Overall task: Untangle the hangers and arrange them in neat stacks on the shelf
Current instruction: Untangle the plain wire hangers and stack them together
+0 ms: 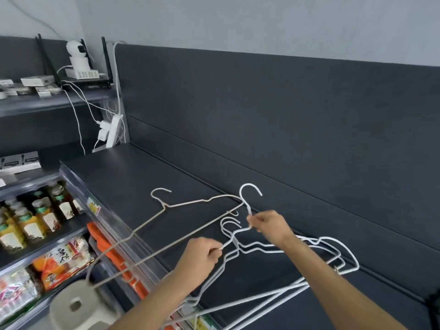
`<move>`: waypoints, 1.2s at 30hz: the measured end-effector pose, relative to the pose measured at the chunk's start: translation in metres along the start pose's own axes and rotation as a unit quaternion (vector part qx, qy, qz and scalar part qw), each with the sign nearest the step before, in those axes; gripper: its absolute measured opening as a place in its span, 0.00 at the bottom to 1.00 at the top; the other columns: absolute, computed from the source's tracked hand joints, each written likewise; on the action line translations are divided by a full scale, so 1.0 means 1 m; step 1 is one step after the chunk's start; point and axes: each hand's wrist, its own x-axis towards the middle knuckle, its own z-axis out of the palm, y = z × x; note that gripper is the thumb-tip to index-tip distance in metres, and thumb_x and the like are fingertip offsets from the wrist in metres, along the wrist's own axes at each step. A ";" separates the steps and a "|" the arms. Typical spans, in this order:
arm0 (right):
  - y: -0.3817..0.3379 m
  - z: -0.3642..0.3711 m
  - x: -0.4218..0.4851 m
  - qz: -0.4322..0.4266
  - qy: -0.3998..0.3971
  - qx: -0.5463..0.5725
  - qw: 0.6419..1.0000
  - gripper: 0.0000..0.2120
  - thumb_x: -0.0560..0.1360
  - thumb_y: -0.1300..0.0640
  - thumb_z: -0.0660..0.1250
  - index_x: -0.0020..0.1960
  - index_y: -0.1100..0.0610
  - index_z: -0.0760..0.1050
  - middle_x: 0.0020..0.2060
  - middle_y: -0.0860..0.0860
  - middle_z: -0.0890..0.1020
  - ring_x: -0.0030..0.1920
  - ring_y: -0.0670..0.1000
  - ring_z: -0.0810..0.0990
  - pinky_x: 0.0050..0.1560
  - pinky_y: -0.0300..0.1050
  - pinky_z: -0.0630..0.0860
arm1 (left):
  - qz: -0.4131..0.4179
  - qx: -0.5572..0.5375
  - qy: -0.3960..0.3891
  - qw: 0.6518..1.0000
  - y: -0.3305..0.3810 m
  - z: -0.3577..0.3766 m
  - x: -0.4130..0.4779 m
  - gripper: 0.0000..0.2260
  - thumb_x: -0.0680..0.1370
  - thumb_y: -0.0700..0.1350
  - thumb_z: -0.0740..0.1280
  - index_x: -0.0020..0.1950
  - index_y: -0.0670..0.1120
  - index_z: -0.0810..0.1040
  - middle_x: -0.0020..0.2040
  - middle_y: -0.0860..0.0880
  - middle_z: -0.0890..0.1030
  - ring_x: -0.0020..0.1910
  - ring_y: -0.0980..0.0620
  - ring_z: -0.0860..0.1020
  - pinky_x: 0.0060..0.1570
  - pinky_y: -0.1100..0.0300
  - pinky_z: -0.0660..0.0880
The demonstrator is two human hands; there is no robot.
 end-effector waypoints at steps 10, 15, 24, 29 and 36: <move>0.075 0.010 -0.065 -0.041 0.065 -0.266 0.961 0.17 0.77 0.52 0.59 0.65 0.55 0.70 0.63 0.52 0.73 0.65 0.55 0.68 0.65 0.48 0.64 | -0.103 0.197 -0.019 0.975 -0.005 0.017 -0.031 0.15 0.76 0.39 0.61 0.28 0.47 0.67 0.31 0.48 0.74 0.36 0.49 0.78 0.37 0.59 0.70; 0.104 -0.004 -0.109 -0.074 0.126 -0.307 0.940 0.17 0.61 0.52 0.78 0.49 0.55 0.81 0.42 0.49 0.82 0.44 0.52 0.82 0.44 0.46 0.79 | -0.002 0.307 0.010 0.952 0.014 0.021 -0.036 0.11 0.78 0.48 0.59 0.54 0.47 0.78 0.52 0.49 0.78 0.53 0.50 0.76 0.50 0.59 0.72; 0.133 -0.043 -0.191 -0.007 0.106 -0.308 0.946 0.22 0.77 0.43 0.56 0.66 0.53 0.67 0.62 0.49 0.72 0.65 0.51 0.66 0.64 0.45 0.64 | 0.113 0.249 -0.064 0.960 0.090 0.071 -0.051 0.09 0.78 0.44 0.57 0.53 0.47 0.76 0.51 0.48 0.79 0.54 0.46 0.75 0.49 0.55 0.68; 0.164 -0.084 -0.265 0.044 0.144 -0.285 0.947 0.23 0.76 0.42 0.58 0.66 0.54 0.67 0.60 0.50 0.73 0.63 0.52 0.68 0.62 0.45 0.66 | 0.157 0.212 -0.091 0.960 0.150 0.107 -0.076 0.10 0.79 0.45 0.57 0.55 0.47 0.75 0.52 0.50 0.80 0.53 0.48 0.76 0.49 0.56 0.70; 0.224 -0.144 -0.405 0.117 0.205 -0.263 0.935 0.21 0.76 0.43 0.58 0.63 0.54 0.69 0.59 0.50 0.74 0.62 0.52 0.68 0.60 0.46 0.66 | 0.226 0.142 -0.140 0.953 0.256 0.186 -0.147 0.09 0.80 0.46 0.56 0.56 0.49 0.73 0.49 0.51 0.80 0.50 0.49 0.76 0.49 0.54 0.74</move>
